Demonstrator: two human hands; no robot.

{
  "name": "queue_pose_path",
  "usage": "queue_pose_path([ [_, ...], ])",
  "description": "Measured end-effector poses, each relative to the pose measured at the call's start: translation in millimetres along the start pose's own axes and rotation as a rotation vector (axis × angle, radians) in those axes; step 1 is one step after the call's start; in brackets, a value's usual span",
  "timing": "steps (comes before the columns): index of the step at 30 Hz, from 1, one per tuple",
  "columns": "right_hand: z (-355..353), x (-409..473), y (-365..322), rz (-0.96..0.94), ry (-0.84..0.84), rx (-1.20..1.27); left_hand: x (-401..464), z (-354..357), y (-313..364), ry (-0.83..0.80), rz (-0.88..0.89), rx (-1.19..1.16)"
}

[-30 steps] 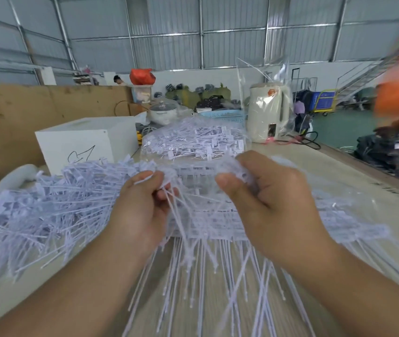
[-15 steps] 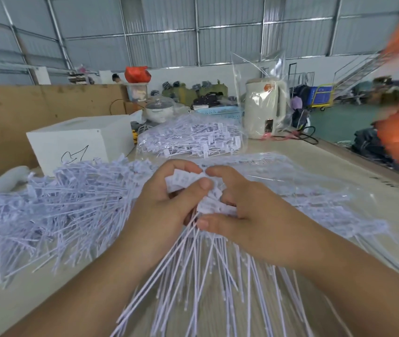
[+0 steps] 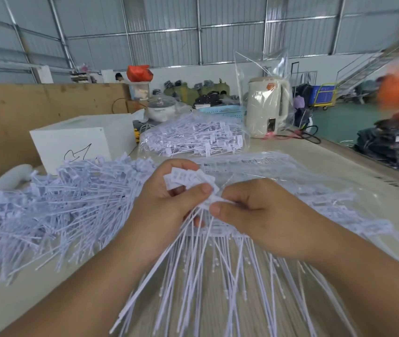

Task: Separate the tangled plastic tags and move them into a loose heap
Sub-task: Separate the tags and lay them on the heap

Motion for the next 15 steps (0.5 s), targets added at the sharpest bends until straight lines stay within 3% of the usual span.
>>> queue_pose_path([
  [5,-2,1,-3,-0.010,0.069,0.068,-1,4,3,0.010,0.047,-0.032],
  [9,10,0,-17,-0.046,0.310,-0.016,-3,11,2,0.119,0.093,-0.158],
  [13,-1,3,-14,0.093,0.670,0.293,-5,10,-3,0.271,0.003,-0.275],
  [15,-13,0,-8,0.068,0.677,0.360,-4,7,-1,0.287,-0.011,-0.265],
])
Point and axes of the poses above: each hand's wrist, its own x-axis towards the middle knuckle, its own z-axis out of the palm, y = z × x, the point moved 1 cm from there along x, towards the middle knuckle, and after that the axes turned 11 degrees about -x, right-handed, at the moved point
